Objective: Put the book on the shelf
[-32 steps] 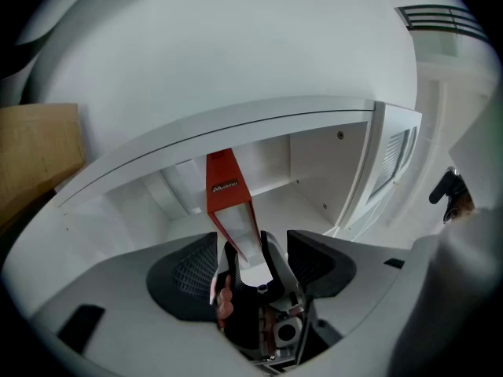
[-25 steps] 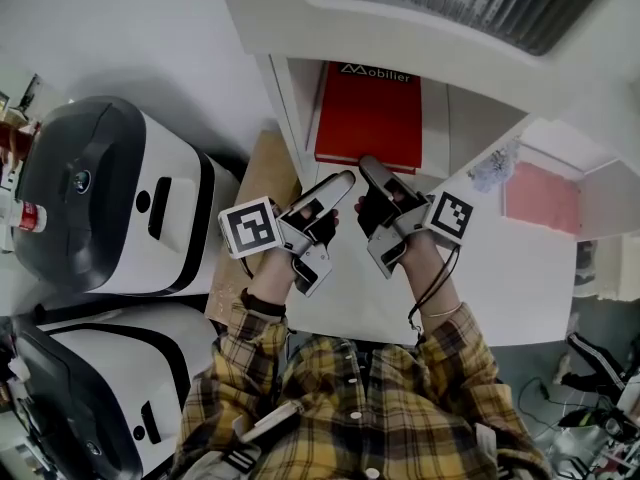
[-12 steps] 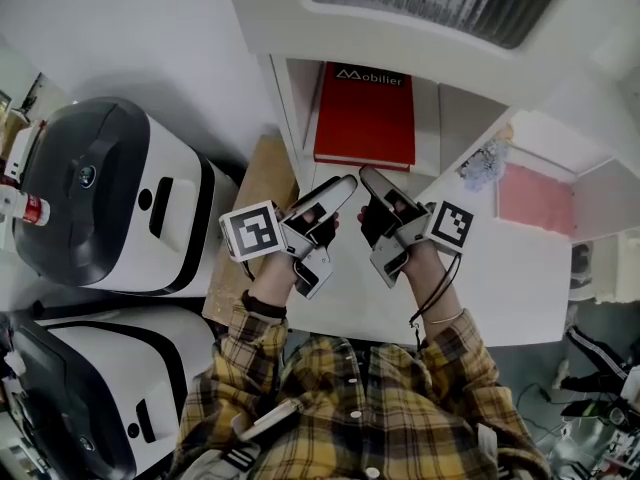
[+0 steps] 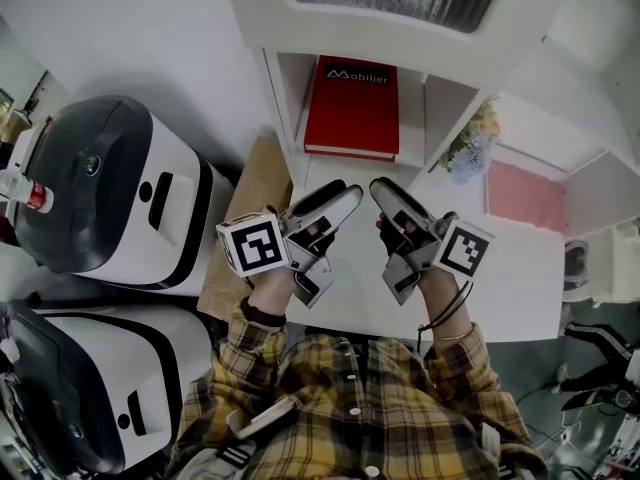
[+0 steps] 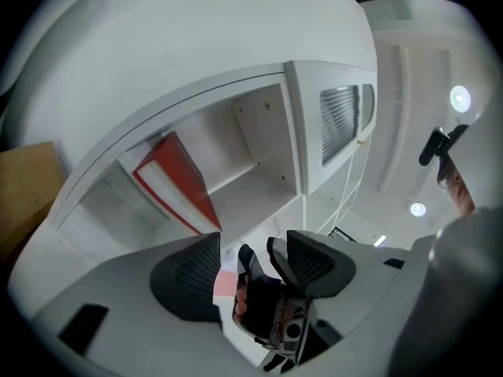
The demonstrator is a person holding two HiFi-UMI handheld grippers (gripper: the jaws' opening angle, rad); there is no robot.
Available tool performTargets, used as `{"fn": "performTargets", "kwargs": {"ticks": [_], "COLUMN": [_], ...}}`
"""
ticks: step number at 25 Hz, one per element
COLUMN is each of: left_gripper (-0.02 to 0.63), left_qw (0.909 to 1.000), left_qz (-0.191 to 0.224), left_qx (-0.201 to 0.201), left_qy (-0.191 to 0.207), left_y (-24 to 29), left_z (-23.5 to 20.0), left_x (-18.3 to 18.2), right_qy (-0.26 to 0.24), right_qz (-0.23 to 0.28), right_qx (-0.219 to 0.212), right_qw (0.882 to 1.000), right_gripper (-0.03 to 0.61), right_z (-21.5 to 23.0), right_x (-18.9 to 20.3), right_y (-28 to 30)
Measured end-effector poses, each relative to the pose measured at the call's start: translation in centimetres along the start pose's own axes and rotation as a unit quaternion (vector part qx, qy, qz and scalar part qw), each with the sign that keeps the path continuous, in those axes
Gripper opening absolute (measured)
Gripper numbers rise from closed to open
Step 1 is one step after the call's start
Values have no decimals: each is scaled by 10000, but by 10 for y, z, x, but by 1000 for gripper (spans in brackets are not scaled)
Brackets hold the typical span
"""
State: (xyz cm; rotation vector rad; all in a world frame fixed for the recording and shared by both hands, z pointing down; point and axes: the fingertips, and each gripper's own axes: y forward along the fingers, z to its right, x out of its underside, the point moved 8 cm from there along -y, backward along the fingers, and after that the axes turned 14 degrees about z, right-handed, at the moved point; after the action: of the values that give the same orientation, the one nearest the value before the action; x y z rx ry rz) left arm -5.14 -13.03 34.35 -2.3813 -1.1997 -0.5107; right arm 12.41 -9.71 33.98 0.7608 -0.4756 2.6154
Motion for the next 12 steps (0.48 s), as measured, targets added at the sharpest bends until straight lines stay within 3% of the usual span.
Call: {"fn": "performTargets", "kwargs": {"ticks": [6,12], "left_gripper": [262,225], "left_qw": [9981,9906], "left_qz": [-102,-293], "left_qx": [217,353], "left_qy": [565,1288], "left_y": [-7,-13], "left_z": [31,60], "left_x": [21,45], "right_qy": [-954,-2146], "right_qz": [-117,-156], "right_qx": [-90,-148], "right_qw": [9953,9765], "right_gripper": [155,153], "right_z": [-28,-52], "right_x": [-6,-8], "right_y": [-33,-65]}}
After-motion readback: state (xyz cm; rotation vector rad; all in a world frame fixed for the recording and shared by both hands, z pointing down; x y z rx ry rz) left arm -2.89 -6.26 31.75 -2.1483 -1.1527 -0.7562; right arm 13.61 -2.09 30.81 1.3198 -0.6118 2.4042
